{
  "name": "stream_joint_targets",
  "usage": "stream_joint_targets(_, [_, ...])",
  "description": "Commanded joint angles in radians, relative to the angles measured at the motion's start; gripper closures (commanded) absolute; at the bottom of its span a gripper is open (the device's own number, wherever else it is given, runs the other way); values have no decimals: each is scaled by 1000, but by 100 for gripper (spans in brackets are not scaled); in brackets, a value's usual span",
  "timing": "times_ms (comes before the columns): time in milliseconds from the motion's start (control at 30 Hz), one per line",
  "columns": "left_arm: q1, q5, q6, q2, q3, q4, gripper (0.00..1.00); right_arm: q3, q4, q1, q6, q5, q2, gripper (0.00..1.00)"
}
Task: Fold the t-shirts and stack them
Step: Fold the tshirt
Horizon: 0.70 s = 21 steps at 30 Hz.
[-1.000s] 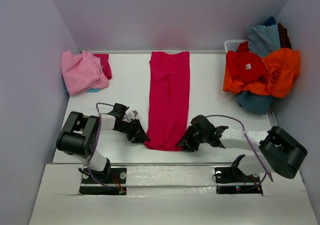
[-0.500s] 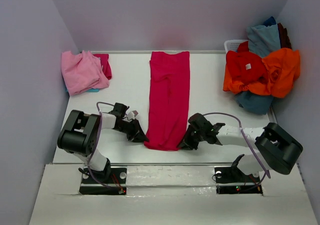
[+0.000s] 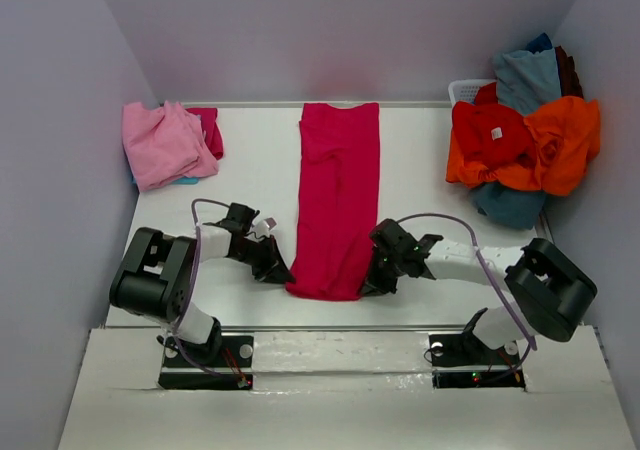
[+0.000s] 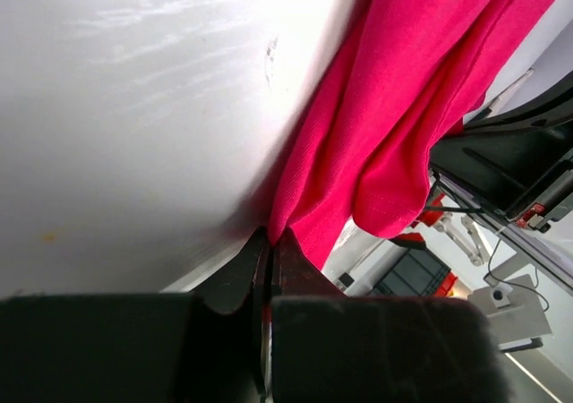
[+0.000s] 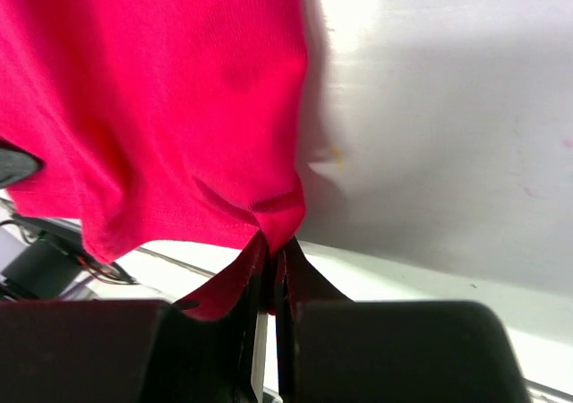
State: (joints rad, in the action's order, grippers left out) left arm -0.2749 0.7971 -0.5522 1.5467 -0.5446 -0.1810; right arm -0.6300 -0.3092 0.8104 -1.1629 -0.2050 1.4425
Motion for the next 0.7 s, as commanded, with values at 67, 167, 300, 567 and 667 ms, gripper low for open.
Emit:
stream_joint_targets(67, [-18,-21,21,-112,27,-67,94,-62,-178,-2,95,13,-80,93])
stream_joint_targets(167, [-27,-22,18,-161,44,-87,94,-69,-211,-2,111,3,-102,93])
stream_joint_targets(300, [-47,-22,-2,-211,80,-92,94,-80,-235,9,126,-19,-122,93])
stream_joint_targets(567, [-150,-29,-86,-318,115,-103,94,-132,-280,67,128,-36,-119,93])
stream_joint_targets(667, [-191,-41,-124,-376,123,-120,94,-149,-301,105,120,-33,-119,93])
